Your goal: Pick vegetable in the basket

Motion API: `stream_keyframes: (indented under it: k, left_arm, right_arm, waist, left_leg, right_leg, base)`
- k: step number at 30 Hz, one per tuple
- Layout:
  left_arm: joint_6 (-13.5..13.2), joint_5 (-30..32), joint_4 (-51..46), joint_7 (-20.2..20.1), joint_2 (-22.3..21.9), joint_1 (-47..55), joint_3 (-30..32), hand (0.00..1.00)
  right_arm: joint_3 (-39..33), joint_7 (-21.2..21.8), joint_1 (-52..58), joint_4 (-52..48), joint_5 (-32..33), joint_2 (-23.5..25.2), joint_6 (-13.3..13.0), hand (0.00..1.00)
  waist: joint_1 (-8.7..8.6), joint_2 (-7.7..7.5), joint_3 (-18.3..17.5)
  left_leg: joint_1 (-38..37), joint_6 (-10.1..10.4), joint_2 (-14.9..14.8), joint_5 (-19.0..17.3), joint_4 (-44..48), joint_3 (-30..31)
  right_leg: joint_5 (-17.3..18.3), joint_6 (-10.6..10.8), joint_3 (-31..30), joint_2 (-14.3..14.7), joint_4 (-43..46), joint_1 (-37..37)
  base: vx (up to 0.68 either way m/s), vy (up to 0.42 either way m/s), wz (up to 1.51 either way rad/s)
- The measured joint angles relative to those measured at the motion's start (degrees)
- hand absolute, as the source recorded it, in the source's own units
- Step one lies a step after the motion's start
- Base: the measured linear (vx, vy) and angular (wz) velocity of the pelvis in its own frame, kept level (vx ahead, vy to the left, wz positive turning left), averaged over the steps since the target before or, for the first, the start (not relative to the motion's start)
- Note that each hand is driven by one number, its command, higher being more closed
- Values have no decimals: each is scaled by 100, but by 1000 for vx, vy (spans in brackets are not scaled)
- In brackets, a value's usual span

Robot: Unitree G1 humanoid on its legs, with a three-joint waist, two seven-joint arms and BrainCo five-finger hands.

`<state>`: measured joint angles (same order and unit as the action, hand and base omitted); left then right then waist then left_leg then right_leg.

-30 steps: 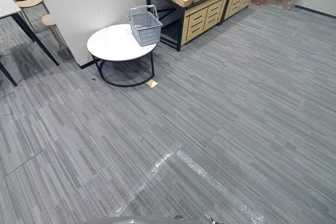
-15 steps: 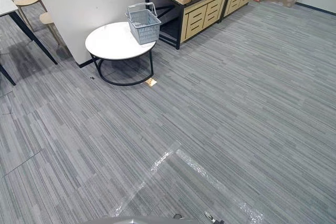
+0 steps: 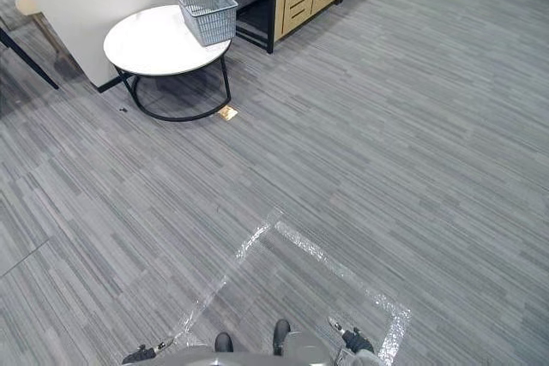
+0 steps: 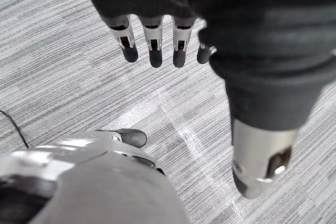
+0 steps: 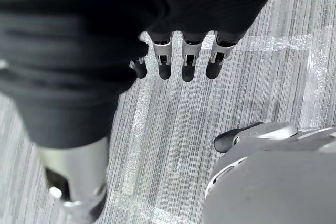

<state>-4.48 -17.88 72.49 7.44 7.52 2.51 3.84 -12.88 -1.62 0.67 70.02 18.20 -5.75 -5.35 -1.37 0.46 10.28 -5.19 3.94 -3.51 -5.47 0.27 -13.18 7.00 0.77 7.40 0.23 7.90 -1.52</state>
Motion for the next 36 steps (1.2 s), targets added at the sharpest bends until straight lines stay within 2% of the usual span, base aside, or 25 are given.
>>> stream_keyframes:
  k: [2, 4, 5, 7, 9, 10, 11, 12, 14, 16, 17, 18, 19, 20, 21, 22, 24, 25, 26, 28, 29, 30, 32, 35, 36]
  left_arm:
    - [-38, -188, -268, 150, -54, 10, 251, 0]
    - [-47, -291, -471, 180, -52, -24, 338, 0]
    - [-63, -475, -611, 193, -82, -60, 360, 0]
    - [-98, -650, -676, 223, -110, -76, 430, 0]
    - [-142, -688, -714, 239, -220, -117, 488, 0]
    - [-179, -729, -774, 242, -283, -119, 525, 0]
    - [-182, -734, -777, 242, -283, -119, 529, 0]
    - [-202, -805, -822, 232, -341, -98, 571, 0]
    - [-229, -835, -880, 224, -501, -35, 821, 0]
    - [-246, -830, -887, 199, -645, 23, 1149, 0]
    - [-247, -833, -884, 179, -678, 32, 1267, 0]
    - [-248, -828, -876, 121, -677, 96, 1357, 0]
    - [-261, -819, -882, 102, -615, 157, 1359, 0]
    - [-250, -811, -874, 105, -552, 162, 1357, 0]
    - [-244, -788, -874, 100, -515, 162, 1345, 0]
    - [-239, -680, -888, 83, -482, 157, 1331, 0]
    - [-238, -607, -923, 53, -479, 164, 1313, 0]
    - [-238, -604, -932, 1, -445, 172, 1243, 0]
    - [-218, -604, -951, -61, -372, 181, 1150, 0]
    - [-160, -602, -973, -120, -316, 172, 931, 0]
    - [-158, -599, -976, -131, -354, 138, 744, 0]
    - [-156, -599, -969, -135, -401, 74, 613, 0]
    - [-156, -602, -970, -136, -412, -6, 567, 0]
    - [-172, -625, -1109, -138, -581, -135, 563, 0]
    - [-178, -634, -1155, -145, -652, -163, 556, 0]
  right_arm:
    - [225, -95, -50, -69, 95, -20, -67, 0]
    - [385, -110, -45, -183, 104, -27, -119, 0]
    - [496, -106, -58, -252, 220, -69, -128, 0]
    - [604, -105, -86, -287, 281, -112, -131, 0]
    - [669, -95, -203, -327, 314, -131, -125, 0]
    - [691, -86, -314, -344, 315, -134, -123, 0]
    - [697, -85, -325, -348, 316, -132, -123, 0]
    - [886, -70, -444, -400, 316, -113, -126, 0]
    - [1022, -43, -523, -471, 316, -15, -131, 0]
    - [1119, -29, -548, -499, 305, -4, -126, 0]
    - [1117, -29, -552, -500, 305, 16, -126, 0]
    - [1114, -22, -553, -492, 299, 65, -125, 0]
    - [1117, 7, -552, -425, 255, 147, -125, 0]
    - [1123, 64, -559, -413, 197, 234, -126, 0]
    - [1135, 93, -544, -432, 192, 285, -137, 0]
    - [1165, 138, -473, -420, 184, 371, -119, 0]
    - [1167, 189, -464, -438, 178, 370, -124, 0]
    - [1168, 226, -454, -481, 178, 380, -139, 0]
    - [1161, 265, -424, -540, 170, 393, -168, 0]
    - [1159, 335, -349, -683, 68, 336, -231, 0]
    - [1151, 328, -313, -796, 20, 262, -293, 0]
    - [1096, 308, -309, -872, 15, 222, -323, 0]
    - [1017, 270, -308, -925, 16, 211, -360, 0]
    - [786, 176, -167, -1115, -29, 153, -365, 0]
    - [664, 113, -105, -1112, -34, 161, -352, 0]
  waist:
    - [11, -11, 98]
    - [10, -50, 200]
    - [32, -18, 316]
    - [83, -17, 399]
    - [165, 70, 437]
    - [248, 97, 456]
    - [256, 99, 457]
    - [328, 180, 469]
    - [337, 288, 467]
    - [386, 439, 442]
    - [397, 435, 447]
    - [439, 339, 374]
    - [520, 121, 278]
    - [512, 7, 210]
    - [463, -38, 163]
    - [360, -114, 119]
    - [371, -131, 107]
    - [357, -170, 112]
    - [311, -237, 130]
    - [232, -249, 143]
    - [143, -185, 145]
    - [90, -147, 160]
    - [-21, -136, 166]
    - [-59, -42, 219]
    - [-60, -18, 233]
  left_leg:
    - [571, 8, -205, -491, 1396, -17]
    - [1150, -64, -351, -481, 2678, 1]
    - [1534, -110, -442, -306, 3539, 120]
    - [1875, -104, -399, -405, 4133, 311]
    - [2228, -107, -240, -556, 3861, 304]
    - [2337, -137, -116, -481, 3162, 286]
    - [2343, -133, -106, -460, 3067, 287]
    - [2410, -133, -92, -48, 1784, 300]
    - [2471, -21, -272, 340, 503, 289]
    - [2643, -24, -608, 381, 290, 261]
    - [2661, -19, -640, 644, 379, 203]
    - [2618, -93, -497, 1035, 682, 63]
    - [2639, -155, -304, 1068, 937, -38]
    - [2661, -417, -126, 885, 1108, -59]
    - [2650, -542, -26, 785, 1198, -61]
    - [2388, -755, 203, 557, 1360, -112]
    - [2103, -814, 284, 296, 1389, -132]
    - [1731, -848, 391, 40, 1314, -133]
    - [1266, -820, 549, -171, 1113, -82]
    - [702, -841, 665, -358, 969, -11]
    - [304, -858, 676, -469, 856, 105]
    - [-83, -866, 687, -516, 699, 203]
    - [-435, -863, 645, -537, 509, 340]
    - [-902, -789, 475, -697, 279, 586]
    - [-1043, -674, 389, -835, 270, 720]
  right_leg:
    - [228, -160, 52, 4, 227, -12]
    - [372, -236, 93, -29, 383, 9]
    - [451, -277, 118, -32, 486, 113]
    - [601, -319, 119, -115, 637, 189]
    - [654, -321, 17, -231, 669, 188]
    - [665, -303, -72, -319, 632, 163]
    - [666, -302, -83, -323, 623, 164]
    - [681, -276, -173, -335, 507, 192]
    - [788, -114, -233, -285, 408, 296]
    - [1033, 83, -368, -207, 379, 490]
    - [1125, 147, -445, -240, 377, 576]
    - [1281, 171, -559, -473, 297, 724]
    - [1289, 112, -778, -697, 285, 804]
    - [1148, 113, -946, -852, 469, 724]
    - [1035, 174, -1032, -927, 686, 654]
    - [644, 255, -1297, -1055, 1511, 538]
    - [179, 373, -1438, -1063, 2333, 322]
    - [-597, 699, -1603, -1043, 3290, -5]
    - [-1164, 883, -1671, -1060, 4423, -375]
    - [-998, 632, -1445, -1044, 5560, -841]
    - [-711, 463, -1024, -1032, 5957, -1163]
    - [-256, 317, -568, -1054, 5951, -1455]
    - [155, 197, 11, -1075, 5346, -1758]
    - [136, 180, 694, -991, 2932, -1937]
    - [-121, 251, 663, -925, 1601, -1931]
  base:
    - [-57, -113, 11]
    - [-39, -96, 21]
    - [5, -42, 16]
    - [39, 17, 6]
    - [101, 99, -12]
    - [126, 119, -20]
    - [170, 134, -35]
    - [234, 156, -28]
    - [452, 289, -32]
    - [461, 312, -32]
    - [432, 296, -28]
    - [657, 394, -50]
    - [554, 279, -52]
    - [449, 202, -32]
    - [578, 284, 22]
    - [594, 292, 33]
    - [616, 286, 10]
    - [601, 270, 2]
    - [486, 207, 7]
    - [430, 113, 22]
    - [599, 100, 42]
    - [501, 80, 43]
    - [404, 12, 51]
    - [596, -90, 73]
    - [529, -162, 57]
